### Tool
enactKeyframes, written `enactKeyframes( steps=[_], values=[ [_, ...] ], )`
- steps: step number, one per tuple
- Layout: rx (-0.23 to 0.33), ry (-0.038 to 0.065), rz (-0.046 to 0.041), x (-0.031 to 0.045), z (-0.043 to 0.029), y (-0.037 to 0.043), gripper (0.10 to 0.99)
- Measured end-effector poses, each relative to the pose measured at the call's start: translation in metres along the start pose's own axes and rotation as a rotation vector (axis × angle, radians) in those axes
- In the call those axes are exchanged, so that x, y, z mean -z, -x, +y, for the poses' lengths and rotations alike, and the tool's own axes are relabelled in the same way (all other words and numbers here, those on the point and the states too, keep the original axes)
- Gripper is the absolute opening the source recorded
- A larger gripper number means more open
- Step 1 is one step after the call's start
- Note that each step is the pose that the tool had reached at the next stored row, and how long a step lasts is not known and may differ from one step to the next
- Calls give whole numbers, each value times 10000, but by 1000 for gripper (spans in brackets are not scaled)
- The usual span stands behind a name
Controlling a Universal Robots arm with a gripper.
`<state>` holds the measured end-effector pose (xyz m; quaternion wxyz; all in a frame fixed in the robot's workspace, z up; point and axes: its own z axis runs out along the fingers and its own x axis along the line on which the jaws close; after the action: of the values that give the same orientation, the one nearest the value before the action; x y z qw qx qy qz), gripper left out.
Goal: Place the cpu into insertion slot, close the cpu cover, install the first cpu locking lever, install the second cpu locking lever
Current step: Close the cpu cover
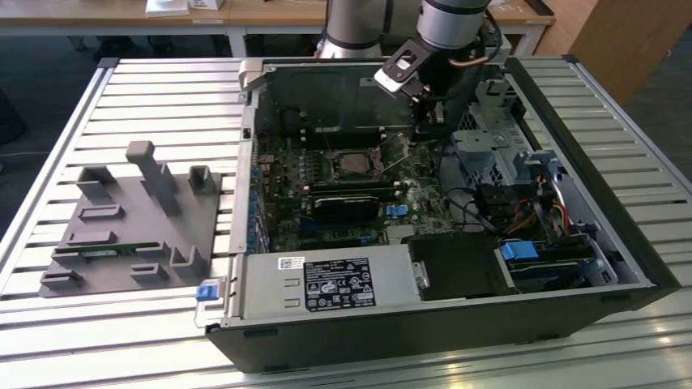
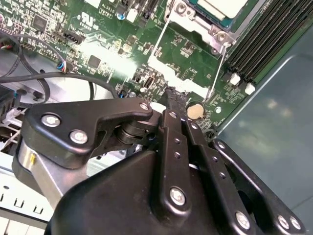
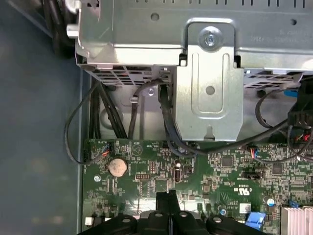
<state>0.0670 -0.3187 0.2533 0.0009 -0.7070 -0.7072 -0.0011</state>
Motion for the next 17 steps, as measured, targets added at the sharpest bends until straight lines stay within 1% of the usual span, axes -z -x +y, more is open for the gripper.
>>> enactKeyframes(
  steps=[3, 10, 14, 17],
  values=[
    [0, -74, -1, -10, 34, -7, 106],
    [-1, -257, -1, -59, 77, -26, 106],
    [-2, -272, -1, -107, 78, -27, 106],
    [-1, -273, -3, -118, 68, -27, 106]
  ],
)
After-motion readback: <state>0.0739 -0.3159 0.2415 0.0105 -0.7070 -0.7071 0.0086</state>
